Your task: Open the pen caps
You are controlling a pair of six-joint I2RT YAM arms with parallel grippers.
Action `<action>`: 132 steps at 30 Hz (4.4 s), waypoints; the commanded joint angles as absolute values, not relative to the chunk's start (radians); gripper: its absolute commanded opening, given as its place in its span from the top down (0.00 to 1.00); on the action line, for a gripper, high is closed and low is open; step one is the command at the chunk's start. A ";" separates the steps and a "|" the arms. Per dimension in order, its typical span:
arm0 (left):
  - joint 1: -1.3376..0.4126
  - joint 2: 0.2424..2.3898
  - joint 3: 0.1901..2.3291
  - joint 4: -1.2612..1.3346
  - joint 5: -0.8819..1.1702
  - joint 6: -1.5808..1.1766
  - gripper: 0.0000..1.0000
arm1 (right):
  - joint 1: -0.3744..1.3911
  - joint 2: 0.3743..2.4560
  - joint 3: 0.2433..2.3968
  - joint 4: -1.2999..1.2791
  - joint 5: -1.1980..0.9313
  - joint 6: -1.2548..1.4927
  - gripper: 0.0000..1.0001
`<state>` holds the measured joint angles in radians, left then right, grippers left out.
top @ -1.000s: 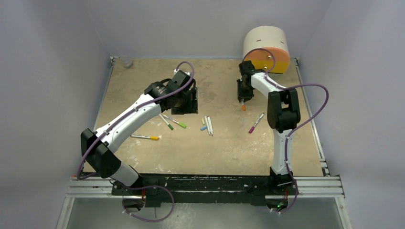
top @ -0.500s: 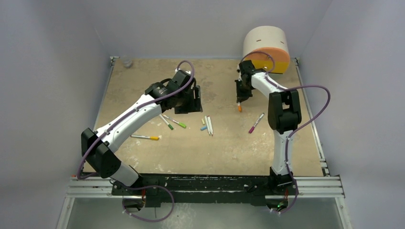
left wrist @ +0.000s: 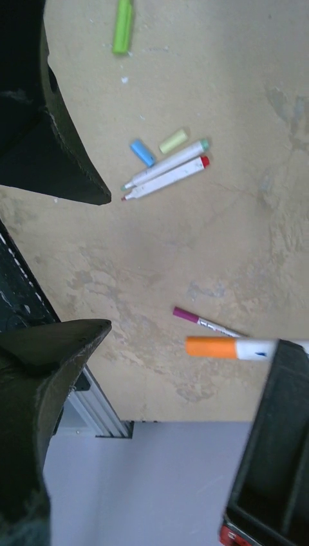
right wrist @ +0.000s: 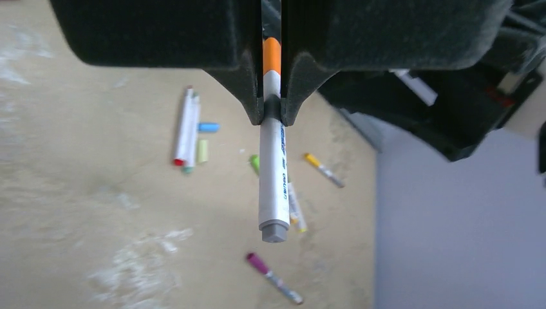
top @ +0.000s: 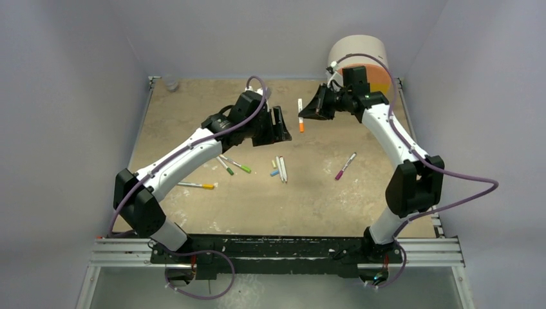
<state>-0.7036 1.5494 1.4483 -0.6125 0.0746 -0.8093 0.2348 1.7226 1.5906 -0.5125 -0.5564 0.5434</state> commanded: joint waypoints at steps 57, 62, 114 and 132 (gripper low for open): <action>-0.851 1.311 1.209 -0.531 0.304 -0.895 1.00 | 0.143 2.017 2.095 -0.439 -0.814 0.860 1.00; -0.854 1.197 1.167 -0.628 0.233 -0.900 1.00 | 0.137 2.105 2.273 -0.498 -0.793 0.842 1.00; -0.690 1.515 1.378 -0.773 -0.005 -0.877 1.00 | 0.432 1.777 1.281 -0.517 -0.349 0.405 1.00; -0.690 1.526 1.440 -0.836 -0.012 -0.843 1.00 | 0.434 1.634 1.286 -0.600 -0.284 0.386 1.00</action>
